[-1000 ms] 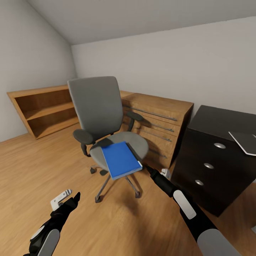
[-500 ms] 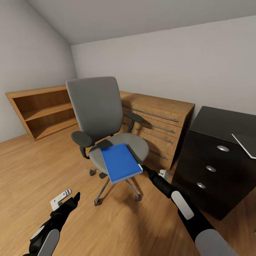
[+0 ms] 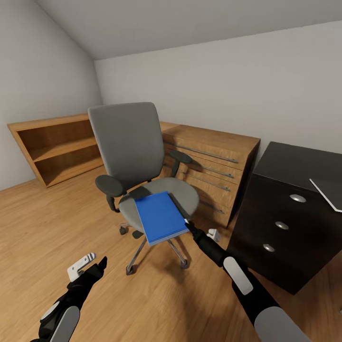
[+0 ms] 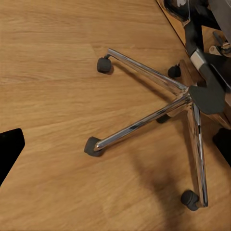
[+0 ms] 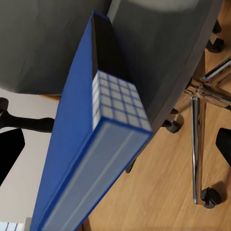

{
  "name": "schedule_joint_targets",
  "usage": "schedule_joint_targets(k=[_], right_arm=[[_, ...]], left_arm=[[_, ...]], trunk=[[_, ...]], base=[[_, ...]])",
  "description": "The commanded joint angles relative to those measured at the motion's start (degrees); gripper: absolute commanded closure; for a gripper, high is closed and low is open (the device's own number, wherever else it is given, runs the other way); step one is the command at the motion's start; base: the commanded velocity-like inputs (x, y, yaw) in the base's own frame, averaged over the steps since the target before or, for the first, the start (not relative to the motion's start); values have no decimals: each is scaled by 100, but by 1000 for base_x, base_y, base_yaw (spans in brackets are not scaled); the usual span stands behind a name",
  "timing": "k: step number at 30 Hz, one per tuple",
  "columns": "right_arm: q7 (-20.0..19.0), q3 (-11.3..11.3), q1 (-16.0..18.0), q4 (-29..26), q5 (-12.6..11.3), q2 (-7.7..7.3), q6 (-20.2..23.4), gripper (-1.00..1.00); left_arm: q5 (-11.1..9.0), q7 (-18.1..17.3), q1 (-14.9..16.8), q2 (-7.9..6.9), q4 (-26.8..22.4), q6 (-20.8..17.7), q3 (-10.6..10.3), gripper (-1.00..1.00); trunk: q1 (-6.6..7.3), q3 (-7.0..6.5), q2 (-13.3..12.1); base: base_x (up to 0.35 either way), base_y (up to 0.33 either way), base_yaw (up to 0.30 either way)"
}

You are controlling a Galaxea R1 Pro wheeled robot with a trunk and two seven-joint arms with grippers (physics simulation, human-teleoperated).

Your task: In the bedroom, organize the workspace by keeping the computer under the desk, ensuring the monitor is on the desk, placing the keyboard on the desk next to the monitor, placing the mouse on the desk next to the keyboard, moving the folder from the swivel chair onto the desk next to the mouse, stacking the notebook on top of the folder with the pen on top of the notebook, and positioning the swivel chair next to the desk.

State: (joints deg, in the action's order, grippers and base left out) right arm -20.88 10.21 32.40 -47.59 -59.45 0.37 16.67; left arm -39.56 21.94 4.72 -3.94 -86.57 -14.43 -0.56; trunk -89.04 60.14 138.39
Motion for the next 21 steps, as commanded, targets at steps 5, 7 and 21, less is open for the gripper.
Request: schedule_joint_targets(k=[5,7,21], right_arm=[[-2,27,3,34,-49,9,29,-100],[-2,79,3,52,-49,11,29,-100],[-2,433,3,83,-58,31,-5,-100]], left_arm=[[-43,39,3,-2,-9,-16,-10,-100],[-43,39,3,-3,-9,-16,-10,-100],[-47,39,3,-2,-9,-16,-9,-100]], trunk=[[1,5,2],[1,5,2],[1,5,2]], base=[[0,0,0],[0,0,0],[0,0,0]])
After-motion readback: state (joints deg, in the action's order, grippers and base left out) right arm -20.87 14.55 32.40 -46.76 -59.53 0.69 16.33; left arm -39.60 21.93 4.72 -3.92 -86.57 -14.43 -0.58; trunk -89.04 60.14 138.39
